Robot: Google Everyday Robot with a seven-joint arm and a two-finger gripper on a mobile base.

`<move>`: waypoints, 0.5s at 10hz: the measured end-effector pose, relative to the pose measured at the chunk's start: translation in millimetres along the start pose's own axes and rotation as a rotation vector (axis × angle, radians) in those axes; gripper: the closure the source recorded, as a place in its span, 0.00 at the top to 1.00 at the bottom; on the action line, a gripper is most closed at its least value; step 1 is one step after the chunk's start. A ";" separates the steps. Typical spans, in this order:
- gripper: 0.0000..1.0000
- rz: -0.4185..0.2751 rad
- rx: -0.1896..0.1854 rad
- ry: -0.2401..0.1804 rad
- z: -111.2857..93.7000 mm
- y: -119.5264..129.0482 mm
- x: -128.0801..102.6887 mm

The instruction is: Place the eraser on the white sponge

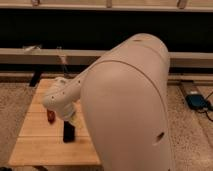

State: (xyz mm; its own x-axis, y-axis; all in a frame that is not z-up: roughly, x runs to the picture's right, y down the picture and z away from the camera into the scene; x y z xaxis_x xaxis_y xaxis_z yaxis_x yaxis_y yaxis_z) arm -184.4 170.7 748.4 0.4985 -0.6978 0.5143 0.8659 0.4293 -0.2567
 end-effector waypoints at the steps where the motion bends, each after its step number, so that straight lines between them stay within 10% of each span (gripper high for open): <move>1: 0.80 -0.031 0.018 -0.007 4.1 -3.9 -0.4; 5: 0.80 -0.155 0.042 -0.046 23.2 -16.2 -3.6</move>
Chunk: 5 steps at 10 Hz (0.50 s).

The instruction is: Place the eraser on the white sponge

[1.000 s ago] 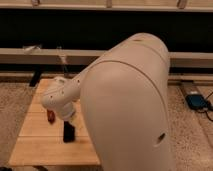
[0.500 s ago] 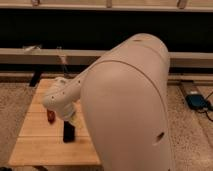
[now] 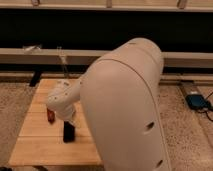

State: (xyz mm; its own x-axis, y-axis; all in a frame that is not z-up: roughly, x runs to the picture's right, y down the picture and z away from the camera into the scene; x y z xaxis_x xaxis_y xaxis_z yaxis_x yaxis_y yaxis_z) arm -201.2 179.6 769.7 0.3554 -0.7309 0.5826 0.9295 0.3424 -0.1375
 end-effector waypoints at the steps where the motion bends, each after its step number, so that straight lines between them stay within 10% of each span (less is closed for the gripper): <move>1: 0.80 -0.027 0.000 -0.013 5.3 -3.2 -1.0; 5: 0.80 -0.119 -0.028 -0.074 27.8 -7.2 -6.1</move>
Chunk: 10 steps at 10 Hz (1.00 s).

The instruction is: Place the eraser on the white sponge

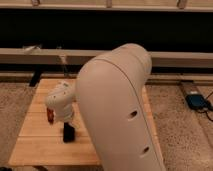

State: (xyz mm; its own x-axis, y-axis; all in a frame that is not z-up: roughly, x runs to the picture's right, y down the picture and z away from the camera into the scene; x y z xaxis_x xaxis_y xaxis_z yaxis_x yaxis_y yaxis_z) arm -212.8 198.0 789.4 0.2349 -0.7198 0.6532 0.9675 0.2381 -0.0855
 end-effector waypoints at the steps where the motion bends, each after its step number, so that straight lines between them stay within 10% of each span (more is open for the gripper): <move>1: 0.80 -0.020 -0.011 -0.014 5.0 -0.7 -0.8; 10: 0.80 -0.101 -0.057 -0.077 36.5 3.0 -3.6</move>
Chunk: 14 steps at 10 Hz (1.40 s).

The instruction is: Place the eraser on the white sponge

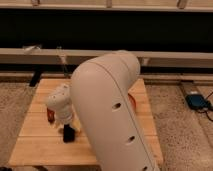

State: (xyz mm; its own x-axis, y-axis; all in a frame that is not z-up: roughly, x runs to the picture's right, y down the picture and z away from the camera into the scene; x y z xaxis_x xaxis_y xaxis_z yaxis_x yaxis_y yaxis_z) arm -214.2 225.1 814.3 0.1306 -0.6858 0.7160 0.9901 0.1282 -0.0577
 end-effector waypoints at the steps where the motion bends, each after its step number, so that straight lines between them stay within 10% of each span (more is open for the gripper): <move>1: 0.80 0.002 -0.002 0.000 2.2 1.1 1.1; 5: 0.75 0.006 -0.017 0.010 9.4 3.9 4.4; 10: 0.26 0.000 -0.037 0.016 9.8 4.6 5.2; 14: 0.15 -0.006 -0.017 0.058 -17.2 -0.2 8.9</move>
State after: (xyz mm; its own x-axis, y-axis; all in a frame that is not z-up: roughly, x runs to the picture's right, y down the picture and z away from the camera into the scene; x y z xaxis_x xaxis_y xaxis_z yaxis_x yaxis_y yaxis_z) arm -212.3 206.7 808.8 0.1265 -0.7269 0.6750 0.9916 0.1116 -0.0657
